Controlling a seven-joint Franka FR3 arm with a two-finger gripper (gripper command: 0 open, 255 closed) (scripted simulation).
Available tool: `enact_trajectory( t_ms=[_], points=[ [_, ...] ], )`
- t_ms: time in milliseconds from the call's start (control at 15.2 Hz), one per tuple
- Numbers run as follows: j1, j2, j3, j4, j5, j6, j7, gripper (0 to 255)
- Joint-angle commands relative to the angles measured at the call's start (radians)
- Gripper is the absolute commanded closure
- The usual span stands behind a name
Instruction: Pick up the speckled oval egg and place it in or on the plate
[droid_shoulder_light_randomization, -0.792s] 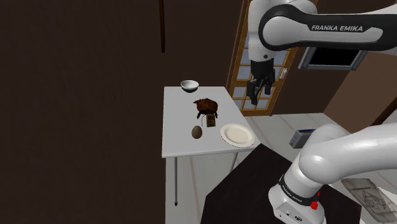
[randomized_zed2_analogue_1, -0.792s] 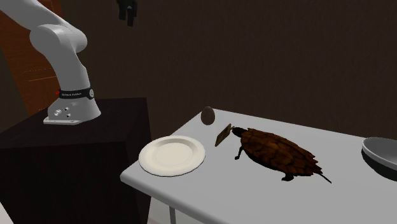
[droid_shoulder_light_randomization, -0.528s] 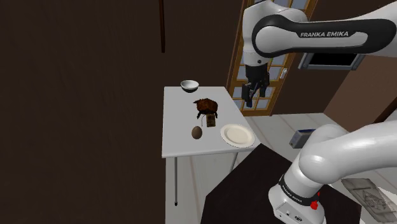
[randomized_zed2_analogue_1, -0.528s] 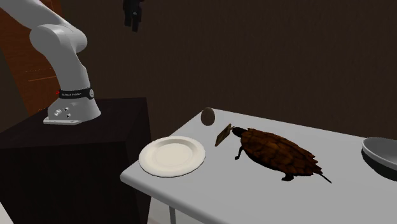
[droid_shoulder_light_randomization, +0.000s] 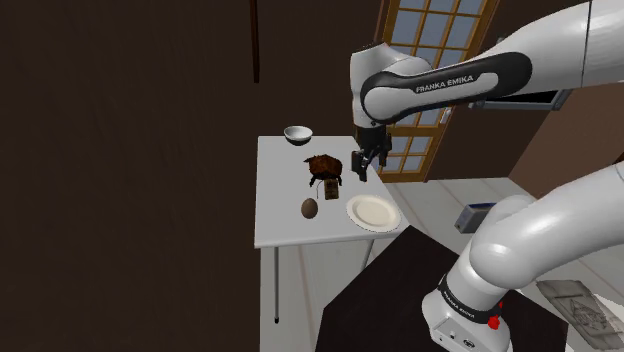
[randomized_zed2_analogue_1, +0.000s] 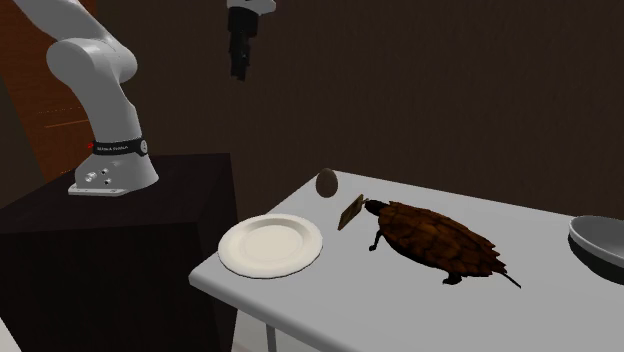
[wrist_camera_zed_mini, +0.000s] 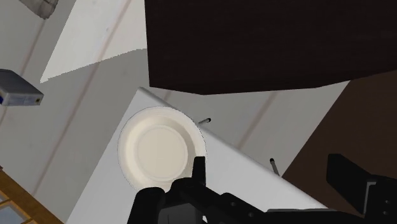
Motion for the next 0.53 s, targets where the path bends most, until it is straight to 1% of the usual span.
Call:
enact_trajectory(
  t_ms=[0, 462],
  points=[
    [-0.003, 0.061, 0.002, -0.004, -0.011, 0.076, 0.009, 0],
    [-0.015, 0.317, 0.011, 0.052, -0.062, 0.302, 0.054, 0]
  ],
)
